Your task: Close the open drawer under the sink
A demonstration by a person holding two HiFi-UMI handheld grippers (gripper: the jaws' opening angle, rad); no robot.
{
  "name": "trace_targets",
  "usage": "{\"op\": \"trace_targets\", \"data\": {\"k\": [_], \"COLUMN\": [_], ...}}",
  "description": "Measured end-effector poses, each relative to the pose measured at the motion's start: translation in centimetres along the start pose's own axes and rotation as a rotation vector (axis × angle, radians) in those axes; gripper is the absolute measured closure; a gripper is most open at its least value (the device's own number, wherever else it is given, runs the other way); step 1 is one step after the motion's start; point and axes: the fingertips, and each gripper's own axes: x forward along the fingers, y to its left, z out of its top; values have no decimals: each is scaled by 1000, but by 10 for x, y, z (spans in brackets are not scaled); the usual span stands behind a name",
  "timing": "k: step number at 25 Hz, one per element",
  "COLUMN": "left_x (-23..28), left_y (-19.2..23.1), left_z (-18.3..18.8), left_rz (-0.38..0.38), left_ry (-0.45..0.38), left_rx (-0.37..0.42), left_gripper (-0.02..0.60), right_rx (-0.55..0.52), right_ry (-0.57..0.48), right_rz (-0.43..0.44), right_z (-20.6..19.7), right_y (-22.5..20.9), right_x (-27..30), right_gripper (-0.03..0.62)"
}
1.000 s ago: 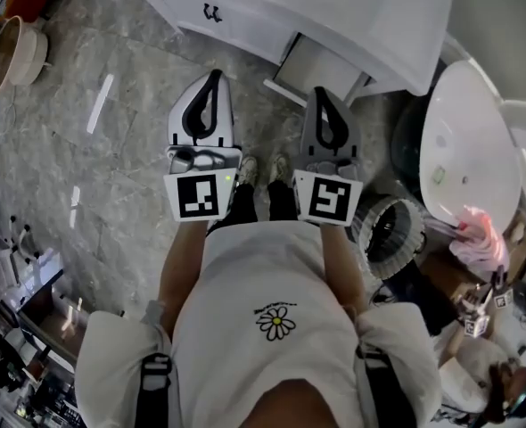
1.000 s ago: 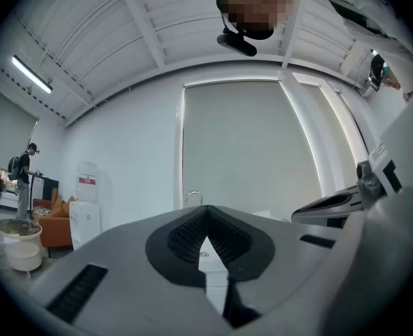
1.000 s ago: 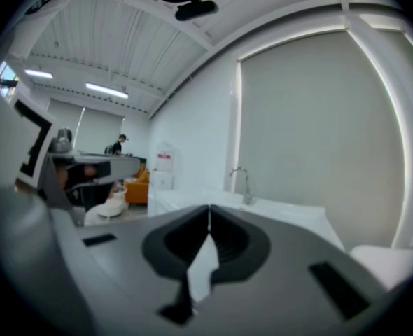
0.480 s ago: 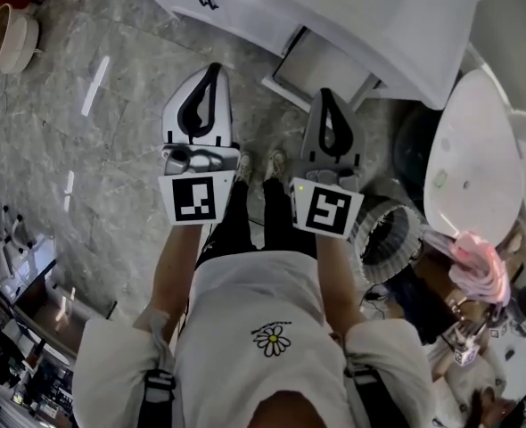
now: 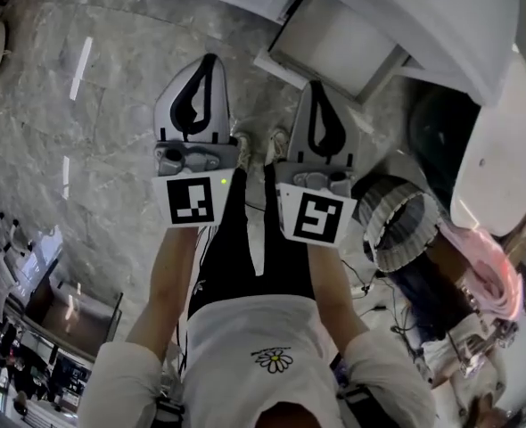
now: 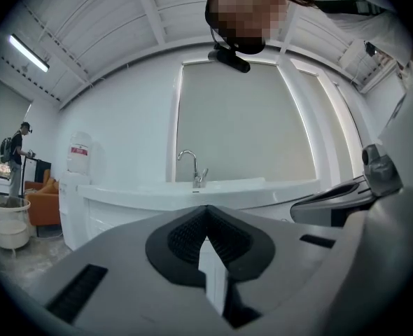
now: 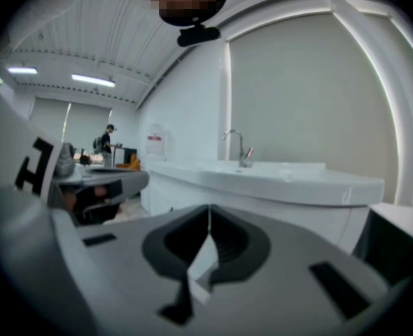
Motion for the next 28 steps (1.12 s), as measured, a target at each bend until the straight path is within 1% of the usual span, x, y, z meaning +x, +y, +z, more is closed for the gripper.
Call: {"op": "trace_targets", "data": {"k": [6, 10, 14, 21, 28], "left_x": [-7, -11, -9, -9, -12], "left_y": [-15, -18, -14, -17, -11], "left_z": [-75, -107, -120, -126, -133], "left_rz": [-42, -64, -59, -66, -59], "left_ry": [60, 89, 94, 97, 106], "left_rx": [-35, -55, -74, -82, -89], "left_gripper": [561, 561, 561, 561, 561], "right_rx": [10, 10, 3, 0, -5], "right_ry": [42, 79, 95, 108, 123], "right_rz": [-24, -28, -31, -37, -30], "right_z": [-74, -111, -125, -135, -143], "right_y": [11, 18, 23, 27, 35], "right_x": [1, 2, 4, 1, 6], "right_gripper": [565, 565, 565, 565, 563]}}
